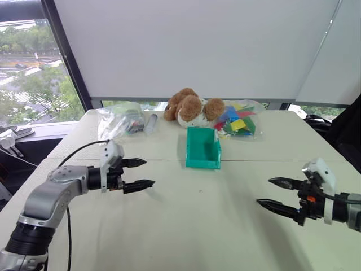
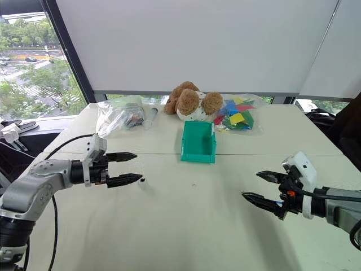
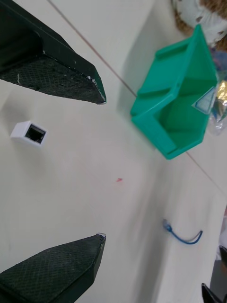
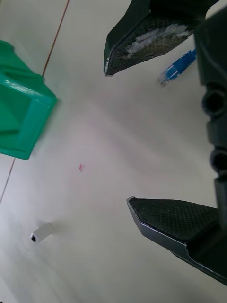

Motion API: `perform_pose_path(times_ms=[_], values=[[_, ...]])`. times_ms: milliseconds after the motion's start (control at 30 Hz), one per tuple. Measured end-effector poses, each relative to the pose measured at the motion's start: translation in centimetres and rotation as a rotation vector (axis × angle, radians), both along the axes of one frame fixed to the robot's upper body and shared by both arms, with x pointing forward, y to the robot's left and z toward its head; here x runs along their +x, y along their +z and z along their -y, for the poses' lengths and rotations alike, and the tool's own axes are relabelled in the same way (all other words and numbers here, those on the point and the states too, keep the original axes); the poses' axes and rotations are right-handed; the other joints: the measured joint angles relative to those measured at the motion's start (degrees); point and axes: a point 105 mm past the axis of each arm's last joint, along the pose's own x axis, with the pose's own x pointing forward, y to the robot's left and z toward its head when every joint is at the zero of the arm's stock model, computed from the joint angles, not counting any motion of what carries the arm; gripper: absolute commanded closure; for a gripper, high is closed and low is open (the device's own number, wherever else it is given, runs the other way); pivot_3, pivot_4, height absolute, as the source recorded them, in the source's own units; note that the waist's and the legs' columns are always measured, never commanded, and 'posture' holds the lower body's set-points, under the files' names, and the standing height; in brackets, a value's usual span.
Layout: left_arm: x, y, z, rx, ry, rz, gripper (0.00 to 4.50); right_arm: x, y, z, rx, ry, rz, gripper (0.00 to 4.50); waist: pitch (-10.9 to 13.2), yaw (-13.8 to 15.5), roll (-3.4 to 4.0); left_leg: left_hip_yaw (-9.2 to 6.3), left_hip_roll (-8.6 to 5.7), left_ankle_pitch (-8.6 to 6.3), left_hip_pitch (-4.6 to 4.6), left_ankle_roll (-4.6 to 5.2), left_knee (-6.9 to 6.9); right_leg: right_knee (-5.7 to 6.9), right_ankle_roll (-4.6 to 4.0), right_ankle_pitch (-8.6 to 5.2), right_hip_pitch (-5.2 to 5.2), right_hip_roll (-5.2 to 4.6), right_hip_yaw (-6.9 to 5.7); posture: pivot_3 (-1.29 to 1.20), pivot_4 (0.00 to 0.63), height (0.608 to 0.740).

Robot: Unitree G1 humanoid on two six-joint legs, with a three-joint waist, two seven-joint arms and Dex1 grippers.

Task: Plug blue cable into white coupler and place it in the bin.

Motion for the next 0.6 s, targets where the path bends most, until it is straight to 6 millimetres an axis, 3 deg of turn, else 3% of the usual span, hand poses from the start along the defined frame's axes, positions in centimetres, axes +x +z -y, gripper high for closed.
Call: perform_pose_path(times_ms=[333,600], values=[[0.1,0.0,-0.3,0.011,-0.017,0.001,0.00,-0.3,-0.7,0.5,-0.043,-0.009,-0.023,0.04,0.0,0.0,0.00,0.00,0.00,0.00,0.00,0.00,0.00,0.00,0.00,0.00,0.00,-0.01,0.00,0.00,0.150,0.740],[0.1,-0.2,0.1,-0.010,-0.025,-0.008,0.00,0.2,-1.1,2.0,-0.080,-0.044,-0.023,0.04,0.0,0.0,0.00,0.01,-0.01,0.00,0.00,0.00,0.01,0.00,0.00,0.00,0.00,0.00,0.00,0.00,0.150,0.740]])
